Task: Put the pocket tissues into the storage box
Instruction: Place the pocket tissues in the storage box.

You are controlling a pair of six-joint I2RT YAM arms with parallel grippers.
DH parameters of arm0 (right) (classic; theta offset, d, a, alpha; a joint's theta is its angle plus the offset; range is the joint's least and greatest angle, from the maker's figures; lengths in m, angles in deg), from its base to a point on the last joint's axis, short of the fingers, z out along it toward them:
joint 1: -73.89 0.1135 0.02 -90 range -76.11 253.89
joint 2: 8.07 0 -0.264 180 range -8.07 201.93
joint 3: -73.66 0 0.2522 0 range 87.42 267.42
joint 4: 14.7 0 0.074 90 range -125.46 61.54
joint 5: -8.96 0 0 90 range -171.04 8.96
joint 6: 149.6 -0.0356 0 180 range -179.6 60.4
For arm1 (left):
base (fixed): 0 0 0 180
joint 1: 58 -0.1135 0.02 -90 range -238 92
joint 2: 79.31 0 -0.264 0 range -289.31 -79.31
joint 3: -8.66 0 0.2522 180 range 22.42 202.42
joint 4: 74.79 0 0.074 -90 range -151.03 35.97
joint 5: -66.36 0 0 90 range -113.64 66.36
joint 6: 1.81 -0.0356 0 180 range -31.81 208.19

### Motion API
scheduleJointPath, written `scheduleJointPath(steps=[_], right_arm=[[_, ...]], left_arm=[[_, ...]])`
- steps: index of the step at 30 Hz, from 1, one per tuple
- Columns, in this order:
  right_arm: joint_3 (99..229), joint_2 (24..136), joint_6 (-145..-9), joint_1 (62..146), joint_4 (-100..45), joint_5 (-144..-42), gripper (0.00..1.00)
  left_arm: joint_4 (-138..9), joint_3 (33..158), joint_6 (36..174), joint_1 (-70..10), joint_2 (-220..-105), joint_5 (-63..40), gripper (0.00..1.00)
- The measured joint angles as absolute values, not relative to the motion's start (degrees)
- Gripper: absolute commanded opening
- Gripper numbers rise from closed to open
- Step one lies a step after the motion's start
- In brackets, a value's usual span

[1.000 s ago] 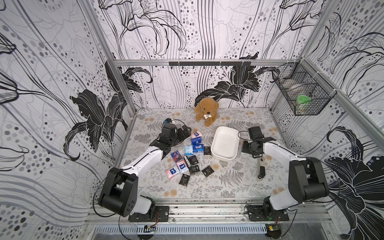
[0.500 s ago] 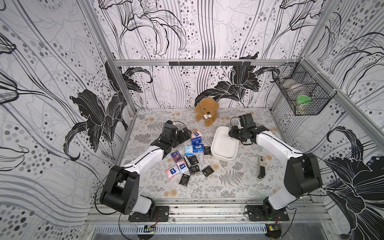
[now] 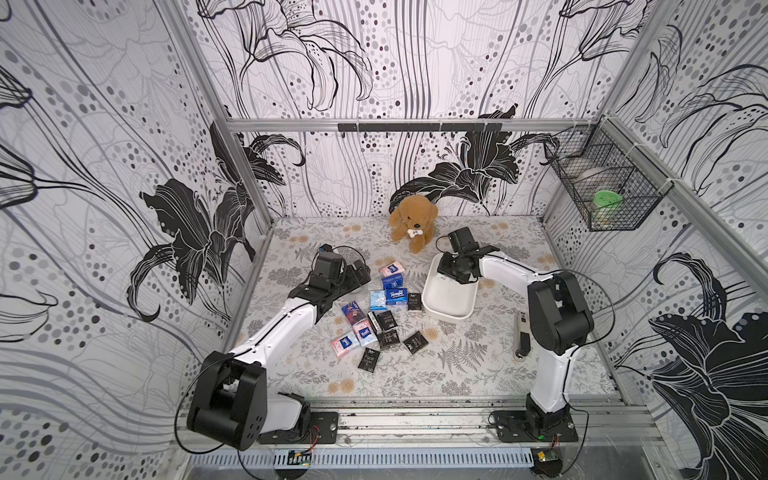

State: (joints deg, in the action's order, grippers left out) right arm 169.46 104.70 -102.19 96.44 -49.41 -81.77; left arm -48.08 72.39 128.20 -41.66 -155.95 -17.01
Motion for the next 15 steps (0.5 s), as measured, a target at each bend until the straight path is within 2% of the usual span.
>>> scheduleJointPath(steps=[2,7,15], right_arm=[[171.04,106.08,-102.45,96.44,-49.43,-81.09,0.55],[175.28,108.61,-102.23,96.44,-51.05,-79.71,0.72],[177.68,107.45,-100.51,96.48,-52.91,-78.88,0.72]], left_arm=[[-47.54,72.39,128.05,-41.66,-155.93,-17.05,0.97],[-47.01,72.39,127.57,-41.66,-155.49,-17.07,0.97],[-46.92,72.17,127.37,-41.66,-154.11,-17.25,0.97]])
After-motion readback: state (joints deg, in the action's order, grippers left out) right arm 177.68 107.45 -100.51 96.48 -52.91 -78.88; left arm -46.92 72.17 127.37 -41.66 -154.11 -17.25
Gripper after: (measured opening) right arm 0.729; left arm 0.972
